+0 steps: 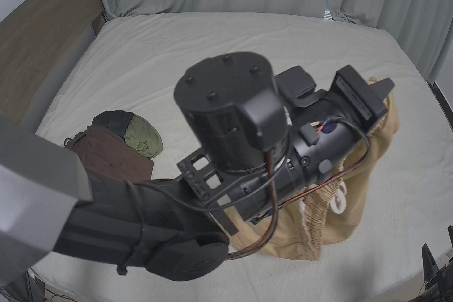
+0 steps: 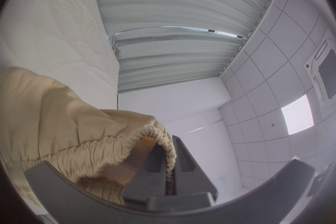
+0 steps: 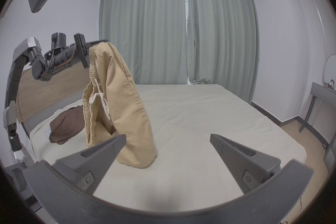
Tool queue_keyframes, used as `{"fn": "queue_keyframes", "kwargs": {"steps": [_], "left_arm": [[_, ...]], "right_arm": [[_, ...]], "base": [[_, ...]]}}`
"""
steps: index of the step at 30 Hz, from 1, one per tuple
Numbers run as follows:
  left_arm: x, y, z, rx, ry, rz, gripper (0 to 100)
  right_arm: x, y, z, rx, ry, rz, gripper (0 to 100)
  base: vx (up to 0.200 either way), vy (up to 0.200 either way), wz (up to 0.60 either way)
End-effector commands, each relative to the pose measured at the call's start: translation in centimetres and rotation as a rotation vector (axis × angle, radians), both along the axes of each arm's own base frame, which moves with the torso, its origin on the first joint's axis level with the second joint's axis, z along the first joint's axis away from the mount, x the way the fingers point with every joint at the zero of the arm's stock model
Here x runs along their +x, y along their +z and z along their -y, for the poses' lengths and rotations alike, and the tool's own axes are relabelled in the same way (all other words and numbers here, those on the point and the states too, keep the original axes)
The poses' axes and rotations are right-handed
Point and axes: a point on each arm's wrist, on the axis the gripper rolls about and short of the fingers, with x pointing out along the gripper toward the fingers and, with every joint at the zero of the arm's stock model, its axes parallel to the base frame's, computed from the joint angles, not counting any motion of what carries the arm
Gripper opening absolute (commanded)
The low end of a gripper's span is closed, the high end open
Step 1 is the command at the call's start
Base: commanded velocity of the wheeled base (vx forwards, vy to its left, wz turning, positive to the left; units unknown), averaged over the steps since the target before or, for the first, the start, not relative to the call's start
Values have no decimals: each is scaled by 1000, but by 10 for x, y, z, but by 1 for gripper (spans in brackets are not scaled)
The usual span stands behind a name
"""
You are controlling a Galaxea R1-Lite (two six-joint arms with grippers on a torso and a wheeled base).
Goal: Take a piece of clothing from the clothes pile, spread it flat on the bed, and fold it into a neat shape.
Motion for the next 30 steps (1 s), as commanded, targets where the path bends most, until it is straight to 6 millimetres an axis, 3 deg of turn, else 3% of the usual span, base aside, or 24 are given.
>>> {"fn": "queue_keyframes", "kwargs": {"steps": [1,5,8,10,13,15,17,20,24,30], "left_arm": [[-16,20,9,-55,-51,18,0],[-19,36,8,-115,-59,11,0],[-17,44,-3,-137,-35,3,0],[-11,47,-16,-138,-4,-4,0],[-3,50,-54,-115,42,-8,0],[-1,50,-66,-105,51,-2,0],[1,39,-95,-52,54,-8,0],[1,22,-119,6,47,-23,0],[6,4,-139,22,62,-16,0],[14,-17,-154,21,115,-16,0]], "right_arm": [[0,-5,0,-1,1,0,100],[0,-5,0,-1,1,-1,100],[0,-5,0,-1,1,-1,100],[0,-5,0,-1,1,-1,100],[0,-5,0,-1,-1,-1,100],[0,-5,0,-1,-1,-1,100],[0,-5,0,-1,-1,0,100],[0,-5,0,-1,-1,0,100],[0,-5,0,-1,-1,-3,100],[0,-5,0,-2,-1,-1,100]], "base": [[0,0,0],[0,0,0],[0,0,0],[0,0,0],[0,0,0],[0,0,0],[0,0,0],[0,0,0],[0,0,0],[0,0,0]]}}
